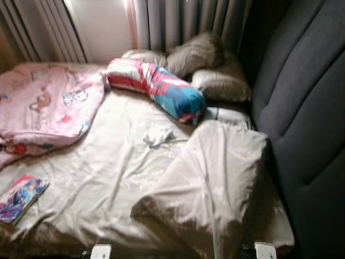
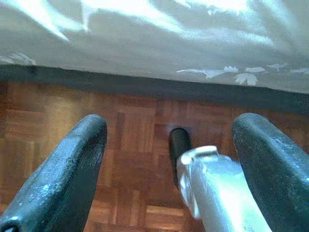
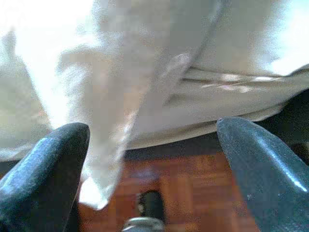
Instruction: Clean up the room
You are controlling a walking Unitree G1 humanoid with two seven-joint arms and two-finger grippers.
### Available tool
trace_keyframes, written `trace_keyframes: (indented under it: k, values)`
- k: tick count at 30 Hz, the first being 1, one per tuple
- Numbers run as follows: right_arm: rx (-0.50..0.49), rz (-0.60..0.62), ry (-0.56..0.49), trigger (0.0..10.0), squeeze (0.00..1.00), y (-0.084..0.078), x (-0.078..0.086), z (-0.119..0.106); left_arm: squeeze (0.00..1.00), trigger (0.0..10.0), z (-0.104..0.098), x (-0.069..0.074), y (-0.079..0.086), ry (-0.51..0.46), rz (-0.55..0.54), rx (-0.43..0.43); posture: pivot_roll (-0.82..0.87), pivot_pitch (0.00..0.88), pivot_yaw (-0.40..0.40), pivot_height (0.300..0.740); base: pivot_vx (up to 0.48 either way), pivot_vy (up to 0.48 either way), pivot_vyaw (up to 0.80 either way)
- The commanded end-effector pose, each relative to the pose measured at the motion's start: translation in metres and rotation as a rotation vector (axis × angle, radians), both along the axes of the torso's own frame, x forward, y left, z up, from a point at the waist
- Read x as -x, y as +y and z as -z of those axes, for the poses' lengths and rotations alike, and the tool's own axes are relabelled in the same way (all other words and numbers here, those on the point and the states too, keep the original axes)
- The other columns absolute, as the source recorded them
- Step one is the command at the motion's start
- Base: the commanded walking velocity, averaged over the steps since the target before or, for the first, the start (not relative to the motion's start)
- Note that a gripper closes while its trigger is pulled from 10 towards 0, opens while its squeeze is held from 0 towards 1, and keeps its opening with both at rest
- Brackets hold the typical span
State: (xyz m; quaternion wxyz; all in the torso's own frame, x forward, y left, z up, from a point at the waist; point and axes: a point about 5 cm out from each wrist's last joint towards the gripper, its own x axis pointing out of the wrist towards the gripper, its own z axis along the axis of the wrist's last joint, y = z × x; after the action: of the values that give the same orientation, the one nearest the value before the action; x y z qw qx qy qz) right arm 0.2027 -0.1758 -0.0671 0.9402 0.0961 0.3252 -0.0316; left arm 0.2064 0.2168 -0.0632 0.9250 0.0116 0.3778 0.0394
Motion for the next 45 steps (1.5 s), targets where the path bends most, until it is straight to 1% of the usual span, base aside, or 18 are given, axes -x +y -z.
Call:
trace_keyframes:
  k: [1, 2, 4, 6, 7, 8, 9, 10, 12, 14, 18, 22, 24, 26, 27, 32, 37, 45]
  values:
    - [-0.003, 0.025, -0.019, 10.0, 0.0, -0.005, 0.006, 0.001, 0.0, 10.0, -0.001, 0.0, 0.001, -0.016, -0.012, 0.002, -0.02, 0.166, -0.017, 0.74, 0.0, 0.0, 0.0]
    - [-0.005, 0.022, -0.055, 10.0, 0.0, -0.005, 0.004, -0.001, 0.0, 10.0, -0.006, -0.007, 0.002, -0.054, -0.011, 0.003, -0.03, 0.166, -0.018, 0.74, 0.0, 0.0, 0.0]
    - [-0.004, 0.018, -0.07, 10.0, 0.0, -0.005, 0.004, -0.003, 0.0, 10.0, -0.008, -0.01, 0.002, -0.071, -0.009, 0.003, -0.03, 0.166, -0.018, 0.74, 0.0, 0.0, 0.0]
    - [0.006, -0.012, -0.121, 10.0, 0.0, -0.005, 0.002, -0.006, 0.0, 10.0, -0.028, -0.032, 0.006, -0.219, -0.009, -0.019, -0.04, 0.169, -0.019, 0.74, 0.0, 0.0, 0.0]
    - [0.018, -0.017, -0.186, 10.0, 0.0, -0.004, -0.013, -0.017, 0.0, 10.0, -0.033, -0.037, 0.006, -0.26, -0.008, -0.018, -0.04, 0.17, -0.019, 0.74, 0.0, 0.0, 0.0]
    - [0.036, -0.025, -0.3, 10.0, 0.0, -0.002, -0.044, -0.04, 0.0, 10.0, -0.039, -0.043, 0.006, -0.301, -0.007, -0.016, -0.04, 0.17, -0.019, 0.74, 0.0, 0.0, 0.0]
    - [0.056, -0.032, -0.45, 10.0, 0.0, 0.002, -0.08, -0.074, 0.0, 10.0, -0.046, -0.049, 0.004, -0.355, 0.002, -0.011, -0.04, 0.171, -0.018, 0.74, 0.0, 0.0, 0.0]
    - [0.061, -0.033, -0.483, 10.0, 0.0, 0.003, -0.086, -0.081, 0.0, 10.0, -0.048, -0.05, 0.003, -0.372, 0.01, -0.01, -0.04, 0.171, -0.018, 0.74, 0.0, 0.0, 0.0]
    - [0.068, -0.025, -0.508, 10.0, 0.0, 0.003, -0.087, -0.084, 0.0, 10.0, -0.057, -0.055, 0.002, -0.445, 0.021, -0.012, -0.04, 0.172, -0.017, 0.74, 0.0, 0.0, 0.0]
    - [0.069, -0.018, -0.512, 10.0, 0.0, 0.003, -0.086, -0.084, 0.0, 10.0, -0.062, -0.055, 0.002, -0.492, 0.025, -0.014, -0.04, 0.171, -0.017, 0.74, 0.0, 0.0, 0.0]
    - [0.107, -0.02, -0.56, 10.0, 0.0, 0.003, -0.077, -0.084, 0.0, 10.0, -0.067, -0.051, 0.001, -0.551, 0.042, -0.014, -0.05, 0.172, -0.016, 0.74, 0.0, 0.0, 0.0]
    - [0.103, -0.007, -0.547, 10.0, 0.0, 0.003, -0.074, -0.082, 0.0, 10.0, -0.072, -0.048, 0.0, -0.597, 0.057, -0.026, -0.05, 0.175, -0.019, 0.74, 0.0, 0.0, 0.0]
    - [0.107, 0.001, -0.538, 10.0, 0.0, 0.003, -0.073, -0.082, 0.0, 10.0, -0.078, -0.051, 0.001, -0.626, 0.048, -0.03, -0.05, 0.178, -0.019, 0.74, 0.0, 0.0, 0.0]
    - [0.116, 0.014, -0.527, 10.0, 0.0, 0.002, -0.073, -0.082, 0.0, 10.0, -0.093, -0.065, -0.002, -0.691, 0.051, -0.025, -0.04, 0.182, -0.02, 0.74, 0.0, 0.0, 0.0]
    - [0.116, 0.014, -0.527, 10.0, 0.0, 0.002, -0.073, -0.082, 0.0, 10.0, -0.093, -0.065, -0.002, -0.691, 0.051, -0.025, -0.04, 0.182, -0.02, 0.74, 0.0, 0.0, 0.0]
    - [0.1, 0.025, -0.536, 10.0, 0.0, 0.003, -0.072, -0.083, 0.0, 10.0, -0.111, -0.079, -0.008, -0.748, 0.07, -0.009, -0.05, 0.19, -0.013, 0.74, 0.0, 0.0, 0.0]
    - [0.096, 0.024, -0.537, 10.0, 0.0, 0.005, -0.073, -0.085, 0.0, 10.0, -0.12, -0.081, -0.01, -0.777, 0.079, 0.002, -0.04, 0.197, -0.007, 0.74, 0.0, 0.0, 0.0]
    - [0.089, 0.032, -0.541, 10.0, 0.0, 0.007, -0.074, -0.086, 0.0, 10.0, -0.122, -0.083, -0.01, -0.776, 0.097, 0.012, -0.04, 0.201, 0.0, 0.74, 0.0, 0.0, 0.0]
